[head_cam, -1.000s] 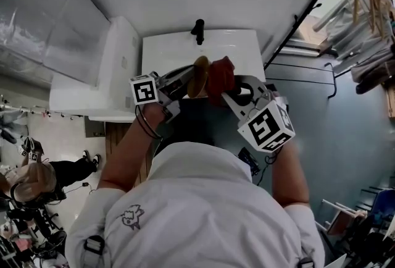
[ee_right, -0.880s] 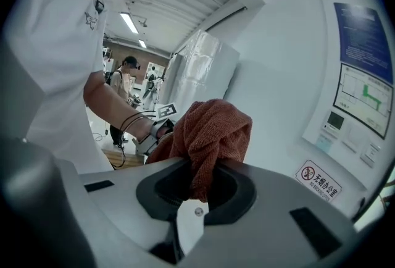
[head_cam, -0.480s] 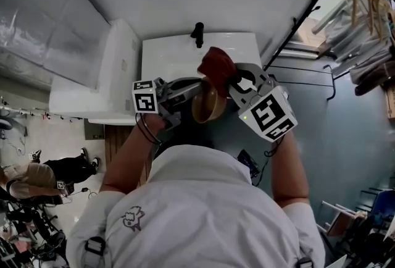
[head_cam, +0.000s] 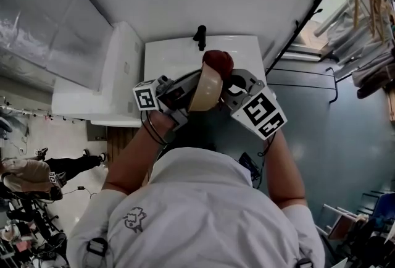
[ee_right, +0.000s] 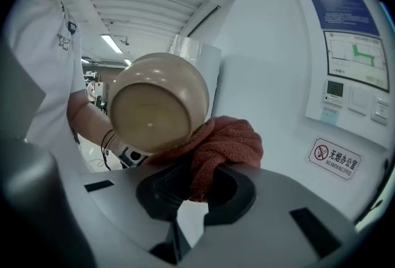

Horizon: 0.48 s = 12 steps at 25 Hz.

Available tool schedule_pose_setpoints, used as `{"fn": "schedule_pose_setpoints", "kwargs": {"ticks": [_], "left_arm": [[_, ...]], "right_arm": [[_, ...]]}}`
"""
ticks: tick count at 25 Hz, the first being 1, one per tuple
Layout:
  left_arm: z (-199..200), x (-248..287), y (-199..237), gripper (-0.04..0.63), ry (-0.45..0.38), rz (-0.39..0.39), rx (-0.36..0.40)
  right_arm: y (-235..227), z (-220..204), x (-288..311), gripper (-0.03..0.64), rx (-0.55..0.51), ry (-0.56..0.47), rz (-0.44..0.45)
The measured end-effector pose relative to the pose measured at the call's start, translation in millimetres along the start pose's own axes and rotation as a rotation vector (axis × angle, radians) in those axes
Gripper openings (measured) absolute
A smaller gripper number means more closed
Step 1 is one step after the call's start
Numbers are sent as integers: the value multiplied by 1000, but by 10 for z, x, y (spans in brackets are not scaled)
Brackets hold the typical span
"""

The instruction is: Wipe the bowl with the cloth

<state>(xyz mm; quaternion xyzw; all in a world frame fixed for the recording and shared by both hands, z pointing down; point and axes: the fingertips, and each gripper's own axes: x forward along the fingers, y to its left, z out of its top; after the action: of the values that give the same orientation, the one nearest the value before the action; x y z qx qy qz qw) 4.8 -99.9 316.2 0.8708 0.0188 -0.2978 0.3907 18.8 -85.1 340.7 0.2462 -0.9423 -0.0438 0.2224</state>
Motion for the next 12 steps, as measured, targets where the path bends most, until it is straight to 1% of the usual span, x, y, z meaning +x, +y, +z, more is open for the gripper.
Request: {"fn": "schedule_pose_setpoints", "kwargs": {"ticks": [2, 7, 10, 12], "left_arm": [[54, -11, 66, 26, -41, 32, -29], [94, 8, 175, 28, -89, 106, -27], [191, -5, 268, 29, -129, 173, 10], [283, -35, 326, 29, -159, 224, 44]], "right_arm": [[25, -39, 38, 51, 20, 1, 1], [47, -135, 62, 51, 96, -22, 15], [130, -189, 96, 51, 141, -31, 47], [250, -177, 135, 51, 146, -35, 72]]}}
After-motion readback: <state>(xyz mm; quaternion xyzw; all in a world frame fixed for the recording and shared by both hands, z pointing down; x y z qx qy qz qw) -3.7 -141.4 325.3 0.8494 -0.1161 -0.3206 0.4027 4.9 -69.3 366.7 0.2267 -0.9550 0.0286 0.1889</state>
